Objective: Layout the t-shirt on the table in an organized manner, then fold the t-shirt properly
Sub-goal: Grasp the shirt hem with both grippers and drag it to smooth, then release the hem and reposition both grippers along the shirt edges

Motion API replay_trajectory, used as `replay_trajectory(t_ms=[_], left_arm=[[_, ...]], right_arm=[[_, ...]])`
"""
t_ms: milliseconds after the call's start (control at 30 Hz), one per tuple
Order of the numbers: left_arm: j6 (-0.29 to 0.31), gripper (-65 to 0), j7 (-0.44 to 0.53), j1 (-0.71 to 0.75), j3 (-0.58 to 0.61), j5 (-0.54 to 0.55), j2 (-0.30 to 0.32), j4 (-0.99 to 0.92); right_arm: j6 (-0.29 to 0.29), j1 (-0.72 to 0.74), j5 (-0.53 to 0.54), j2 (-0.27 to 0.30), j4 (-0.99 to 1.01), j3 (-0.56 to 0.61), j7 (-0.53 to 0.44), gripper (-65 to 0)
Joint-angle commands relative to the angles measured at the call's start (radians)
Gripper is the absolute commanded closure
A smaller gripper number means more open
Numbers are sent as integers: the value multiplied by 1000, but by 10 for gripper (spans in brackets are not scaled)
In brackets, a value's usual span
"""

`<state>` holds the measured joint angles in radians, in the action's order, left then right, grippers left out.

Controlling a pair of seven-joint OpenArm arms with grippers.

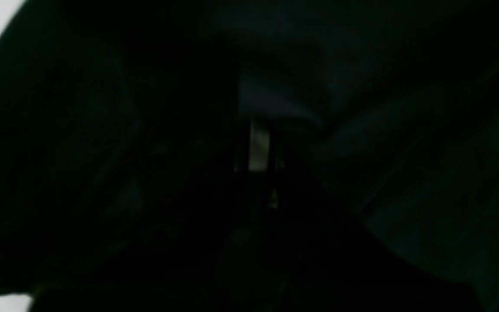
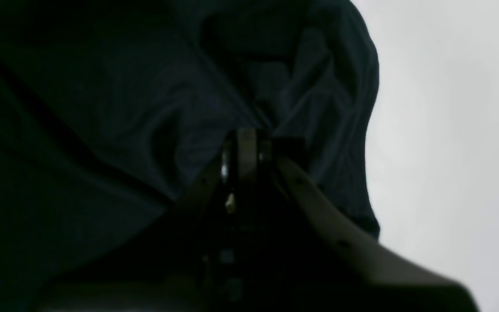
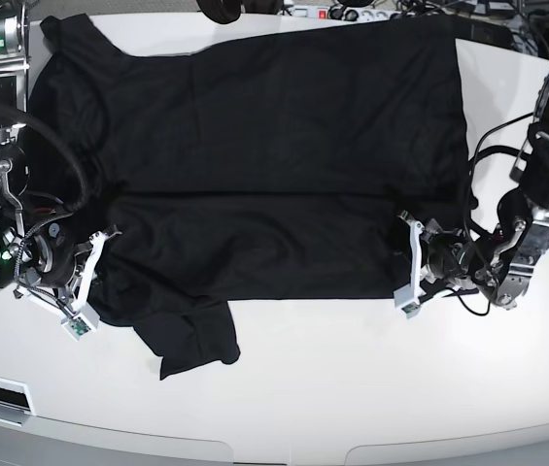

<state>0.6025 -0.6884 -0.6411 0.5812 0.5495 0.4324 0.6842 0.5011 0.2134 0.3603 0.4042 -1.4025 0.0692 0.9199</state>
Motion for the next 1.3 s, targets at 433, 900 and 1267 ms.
replay_trajectory(t_ms=[433, 900, 1267], left_arm=[[-159, 0, 56, 86, -2, -137, 196, -105], [-148, 0, -68, 111, -2, -9, 262, 148], [-151, 0, -102, 111, -2, 7, 229, 201]], right_arm=[[-87, 19, -46, 14, -17, -6, -21, -123], [-92, 100, -24, -132, 145, -6, -287, -345], [-147, 370, -69, -195, 723, -6, -488, -345]])
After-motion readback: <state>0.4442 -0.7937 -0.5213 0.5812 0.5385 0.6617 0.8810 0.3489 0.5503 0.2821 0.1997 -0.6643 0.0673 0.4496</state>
